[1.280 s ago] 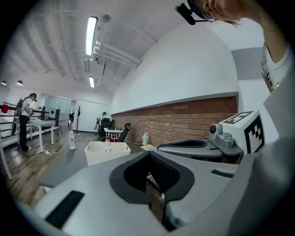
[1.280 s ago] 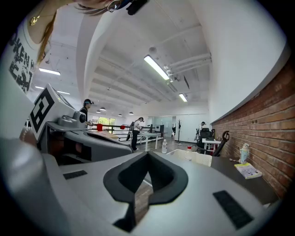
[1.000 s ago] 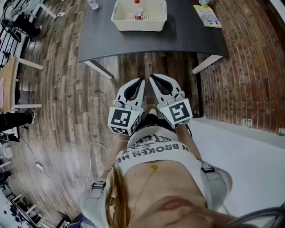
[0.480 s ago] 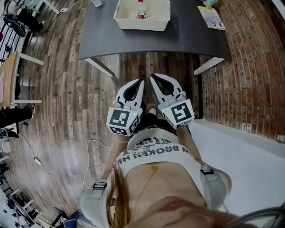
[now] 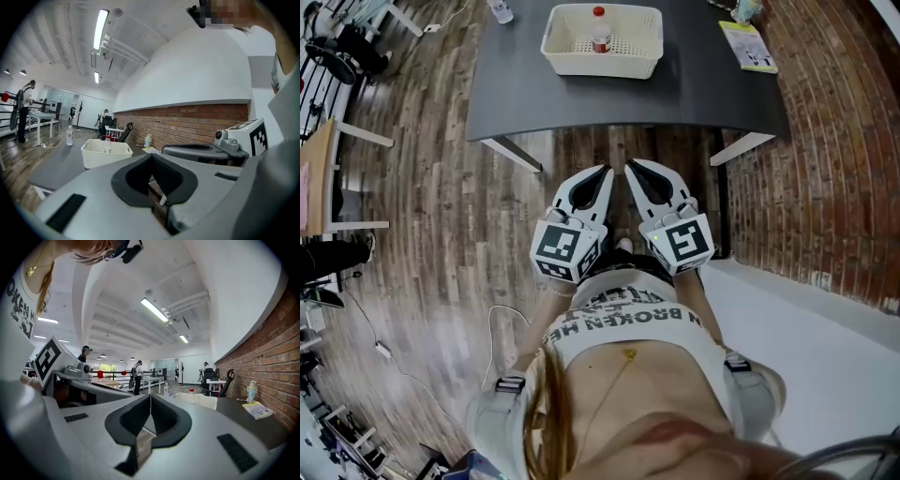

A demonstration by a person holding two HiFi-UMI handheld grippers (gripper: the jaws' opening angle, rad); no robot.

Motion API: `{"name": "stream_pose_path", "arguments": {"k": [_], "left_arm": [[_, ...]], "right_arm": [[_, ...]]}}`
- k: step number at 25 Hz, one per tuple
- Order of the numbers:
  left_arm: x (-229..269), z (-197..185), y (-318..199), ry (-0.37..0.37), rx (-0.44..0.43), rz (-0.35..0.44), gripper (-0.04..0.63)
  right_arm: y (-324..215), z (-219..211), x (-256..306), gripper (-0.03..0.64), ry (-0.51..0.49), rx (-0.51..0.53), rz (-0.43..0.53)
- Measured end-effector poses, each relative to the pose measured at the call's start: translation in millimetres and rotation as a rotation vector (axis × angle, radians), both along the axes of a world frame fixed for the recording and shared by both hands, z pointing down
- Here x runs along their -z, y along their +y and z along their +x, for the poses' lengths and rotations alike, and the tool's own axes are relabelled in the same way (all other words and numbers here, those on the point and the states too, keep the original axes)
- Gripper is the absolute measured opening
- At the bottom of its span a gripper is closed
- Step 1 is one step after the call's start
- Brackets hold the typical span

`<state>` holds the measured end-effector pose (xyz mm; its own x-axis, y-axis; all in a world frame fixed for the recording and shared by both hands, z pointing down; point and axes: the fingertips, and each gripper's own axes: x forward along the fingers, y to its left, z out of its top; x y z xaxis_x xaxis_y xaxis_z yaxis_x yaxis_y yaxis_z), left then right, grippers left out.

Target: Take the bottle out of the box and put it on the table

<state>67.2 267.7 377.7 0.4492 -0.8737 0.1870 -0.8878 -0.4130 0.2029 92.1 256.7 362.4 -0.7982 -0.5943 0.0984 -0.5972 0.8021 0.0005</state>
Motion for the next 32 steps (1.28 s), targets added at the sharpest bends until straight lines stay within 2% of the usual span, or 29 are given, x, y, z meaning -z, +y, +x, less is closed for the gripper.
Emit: {"name": "stream_pose_path", "arguments": {"k": [15,32], "left_arm": [[0,-36,-83,0.024,-0.072,-0.001,0.000],[-9,-92,-134,0.024,-0.138,-0.007,0.000]], "right_arm": [[-79,-42,5,0.009,0.020,-0.039,0.017],[-128,-104,-6,0.009,0.028,-0.094,-0.003]]}}
